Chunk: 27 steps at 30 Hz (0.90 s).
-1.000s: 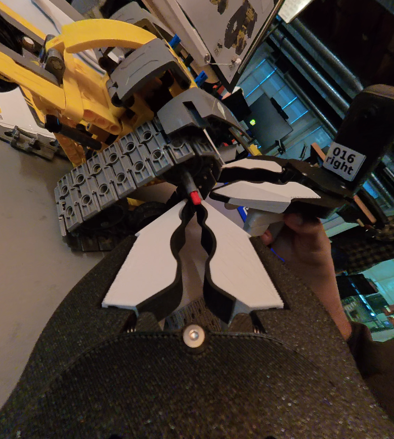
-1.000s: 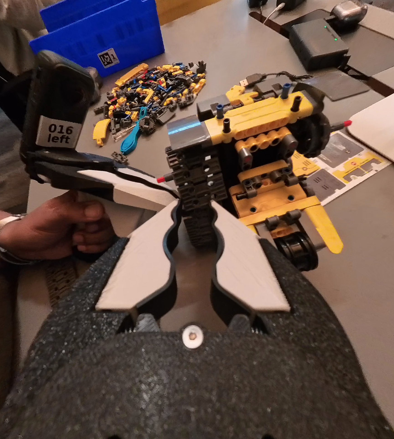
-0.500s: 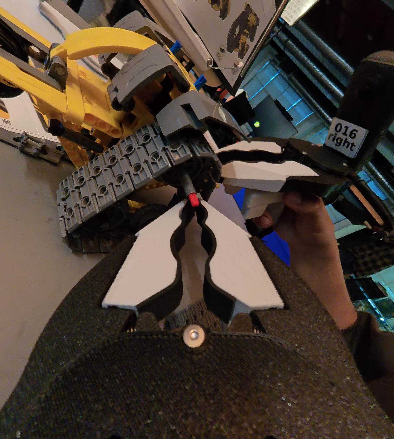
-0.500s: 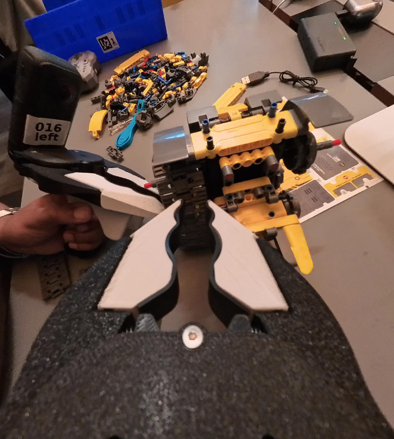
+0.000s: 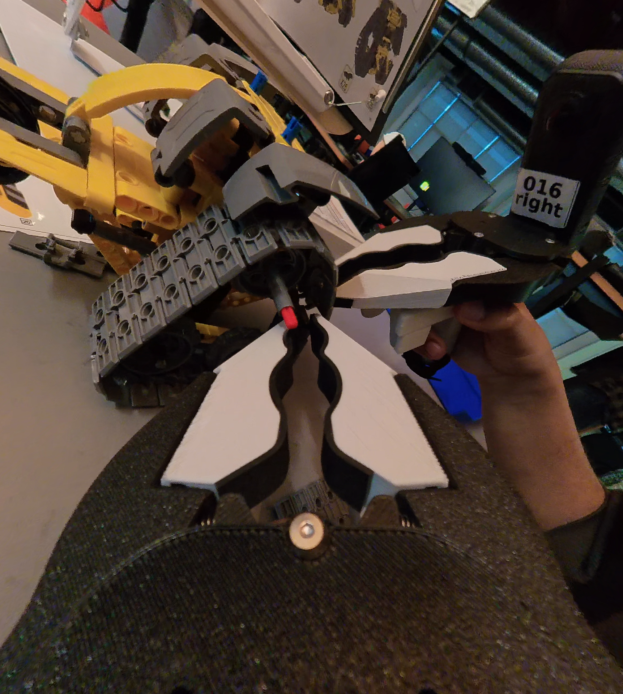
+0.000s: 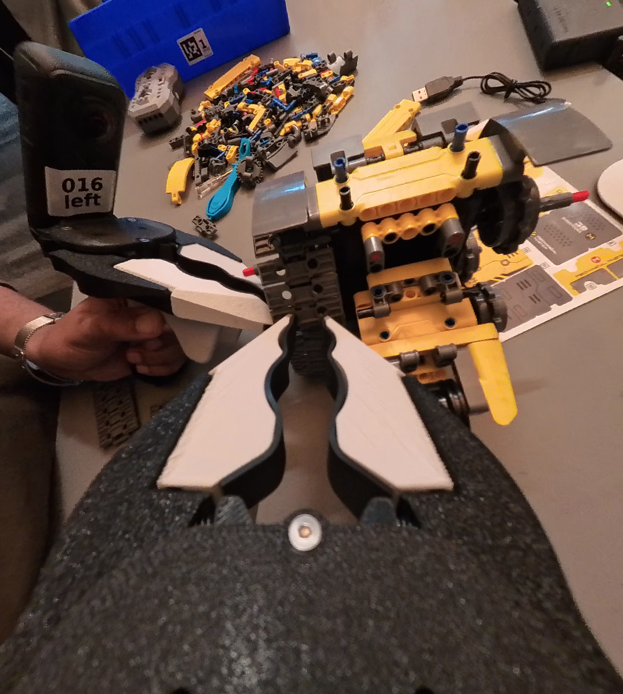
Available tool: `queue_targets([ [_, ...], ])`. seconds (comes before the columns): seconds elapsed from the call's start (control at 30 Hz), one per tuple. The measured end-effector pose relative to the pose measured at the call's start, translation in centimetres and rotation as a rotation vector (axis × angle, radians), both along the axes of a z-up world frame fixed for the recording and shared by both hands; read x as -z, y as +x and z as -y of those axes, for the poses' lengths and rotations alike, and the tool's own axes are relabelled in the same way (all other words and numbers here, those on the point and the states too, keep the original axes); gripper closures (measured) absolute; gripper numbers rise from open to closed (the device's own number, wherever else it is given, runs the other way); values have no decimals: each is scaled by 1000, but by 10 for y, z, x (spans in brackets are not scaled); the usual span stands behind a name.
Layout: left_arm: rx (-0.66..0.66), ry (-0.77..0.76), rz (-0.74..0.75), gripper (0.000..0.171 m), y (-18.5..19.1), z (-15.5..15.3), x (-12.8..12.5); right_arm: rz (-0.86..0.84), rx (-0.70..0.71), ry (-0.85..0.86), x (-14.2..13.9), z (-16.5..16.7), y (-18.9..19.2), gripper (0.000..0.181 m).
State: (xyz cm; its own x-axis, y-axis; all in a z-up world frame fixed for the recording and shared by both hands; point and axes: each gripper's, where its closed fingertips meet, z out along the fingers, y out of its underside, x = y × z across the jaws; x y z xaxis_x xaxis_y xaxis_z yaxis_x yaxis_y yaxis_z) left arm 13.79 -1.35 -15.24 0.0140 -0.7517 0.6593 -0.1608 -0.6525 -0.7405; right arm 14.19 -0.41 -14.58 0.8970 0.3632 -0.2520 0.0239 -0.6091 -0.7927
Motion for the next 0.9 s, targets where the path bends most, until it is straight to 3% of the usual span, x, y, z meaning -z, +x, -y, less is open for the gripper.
queue_targets([
  [0.43, -13, 106, -33, 171, 1, 3, 0, -107, -25, 8, -3, 3, -3, 170],
  [0.9, -25, 146, -44, 171, 0, 3, -1, -69, -19, 15, -2, 1, -2, 174],
])
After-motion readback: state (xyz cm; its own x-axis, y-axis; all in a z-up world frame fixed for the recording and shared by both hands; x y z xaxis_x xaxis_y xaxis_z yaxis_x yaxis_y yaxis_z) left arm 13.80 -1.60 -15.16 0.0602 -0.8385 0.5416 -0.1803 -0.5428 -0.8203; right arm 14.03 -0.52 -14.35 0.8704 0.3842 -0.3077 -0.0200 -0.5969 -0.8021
